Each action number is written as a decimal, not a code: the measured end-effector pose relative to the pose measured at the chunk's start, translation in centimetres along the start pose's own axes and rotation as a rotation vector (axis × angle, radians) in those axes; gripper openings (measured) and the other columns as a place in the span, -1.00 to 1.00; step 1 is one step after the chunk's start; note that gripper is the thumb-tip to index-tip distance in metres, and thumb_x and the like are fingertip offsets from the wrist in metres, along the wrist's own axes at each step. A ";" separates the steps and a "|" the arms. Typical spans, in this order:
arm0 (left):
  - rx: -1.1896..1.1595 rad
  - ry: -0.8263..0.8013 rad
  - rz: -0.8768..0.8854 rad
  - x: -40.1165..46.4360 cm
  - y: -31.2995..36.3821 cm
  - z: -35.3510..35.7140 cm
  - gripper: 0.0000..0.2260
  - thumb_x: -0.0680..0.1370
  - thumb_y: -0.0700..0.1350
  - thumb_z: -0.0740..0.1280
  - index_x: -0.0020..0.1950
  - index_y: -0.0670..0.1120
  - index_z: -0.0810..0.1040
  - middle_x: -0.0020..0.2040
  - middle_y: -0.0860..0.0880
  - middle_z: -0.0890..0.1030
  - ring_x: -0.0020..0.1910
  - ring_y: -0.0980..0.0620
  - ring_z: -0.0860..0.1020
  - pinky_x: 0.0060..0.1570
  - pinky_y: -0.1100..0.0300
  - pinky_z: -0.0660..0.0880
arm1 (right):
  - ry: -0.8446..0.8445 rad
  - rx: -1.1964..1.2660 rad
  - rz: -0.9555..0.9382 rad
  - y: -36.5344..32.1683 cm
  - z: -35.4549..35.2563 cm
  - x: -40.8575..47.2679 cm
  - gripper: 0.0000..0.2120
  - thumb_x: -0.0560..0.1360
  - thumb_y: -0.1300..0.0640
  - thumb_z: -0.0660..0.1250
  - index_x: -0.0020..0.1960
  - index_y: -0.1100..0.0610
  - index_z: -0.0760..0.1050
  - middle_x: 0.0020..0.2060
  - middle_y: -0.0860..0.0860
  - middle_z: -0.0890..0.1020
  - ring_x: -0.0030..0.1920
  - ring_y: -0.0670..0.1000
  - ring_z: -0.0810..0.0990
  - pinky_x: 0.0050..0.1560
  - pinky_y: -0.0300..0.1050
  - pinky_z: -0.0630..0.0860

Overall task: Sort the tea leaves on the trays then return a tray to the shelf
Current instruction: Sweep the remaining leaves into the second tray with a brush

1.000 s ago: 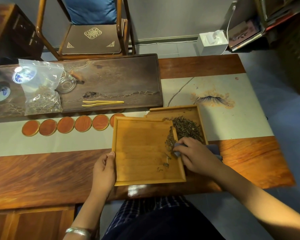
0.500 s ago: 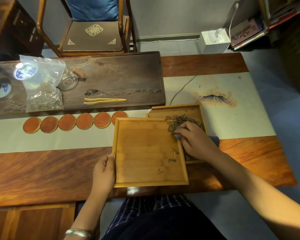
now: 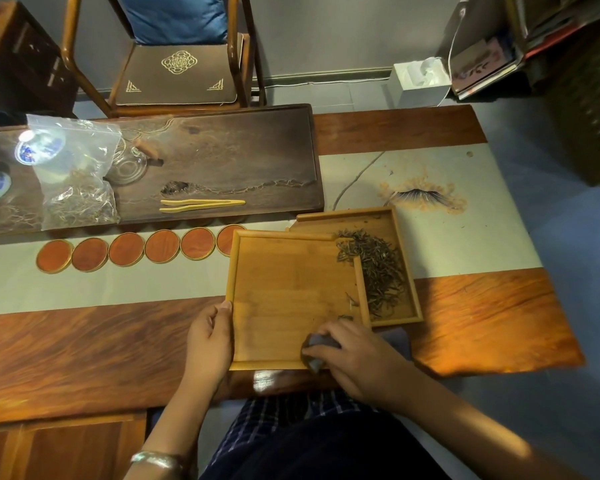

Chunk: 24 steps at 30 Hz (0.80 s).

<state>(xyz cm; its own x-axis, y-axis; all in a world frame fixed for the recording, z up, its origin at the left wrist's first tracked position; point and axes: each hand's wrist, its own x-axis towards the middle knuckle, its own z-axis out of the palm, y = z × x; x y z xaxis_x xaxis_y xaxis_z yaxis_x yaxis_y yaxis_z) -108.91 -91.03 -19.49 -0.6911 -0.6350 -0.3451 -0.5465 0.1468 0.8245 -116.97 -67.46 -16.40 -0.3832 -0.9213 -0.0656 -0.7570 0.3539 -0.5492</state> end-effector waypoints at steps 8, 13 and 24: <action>-0.027 0.022 -0.027 0.1 0.1 -0.3 -0.67 0.64 -0.05 0.17 -0.23 -0.19 0.52 -0.33 -0.03 0.54 -0.34 0.14 0.47 -0.30 0.16 0.36 | 0.052 0.001 0.093 2.4 -0.3 -1.0 -0.71 0.50 0.24 0.27 0.22 0.13 0.52 0.04 0.13 0.52 0.04 0.09 0.49 0.00 -0.08 0.43; -0.046 -0.043 0.003 -0.2 0.1 -0.3 -0.67 0.65 -0.06 0.15 -0.24 -0.16 0.53 -0.37 0.08 0.56 -0.36 0.21 0.50 -0.32 0.29 0.39 | 0.134 -0.045 0.203 4.3 -0.9 -0.1 -0.67 0.47 0.30 0.32 0.22 0.17 0.53 0.03 0.16 0.52 0.01 0.15 0.52 -0.03 -0.02 0.50; 0.023 -0.080 0.018 -1.0 -0.1 -0.2 -0.64 0.65 -0.07 0.15 -0.27 -0.22 0.45 -0.37 -0.07 0.48 -0.38 0.10 0.45 -0.31 0.13 0.35 | 0.196 -0.047 0.255 6.1 -2.7 2.7 -0.68 0.54 0.23 0.27 0.29 0.16 0.48 0.09 0.13 0.47 0.11 0.09 0.45 0.08 -0.13 0.43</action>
<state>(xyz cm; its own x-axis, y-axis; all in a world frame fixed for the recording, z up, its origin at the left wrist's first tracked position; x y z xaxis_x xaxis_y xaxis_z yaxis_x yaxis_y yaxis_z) -108.10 -90.58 -19.12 -0.7365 -0.5692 -0.3655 -0.5432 0.1756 0.8211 -124.01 -67.36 -17.68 -0.6546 -0.7553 -0.0317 -0.6455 0.5803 -0.4966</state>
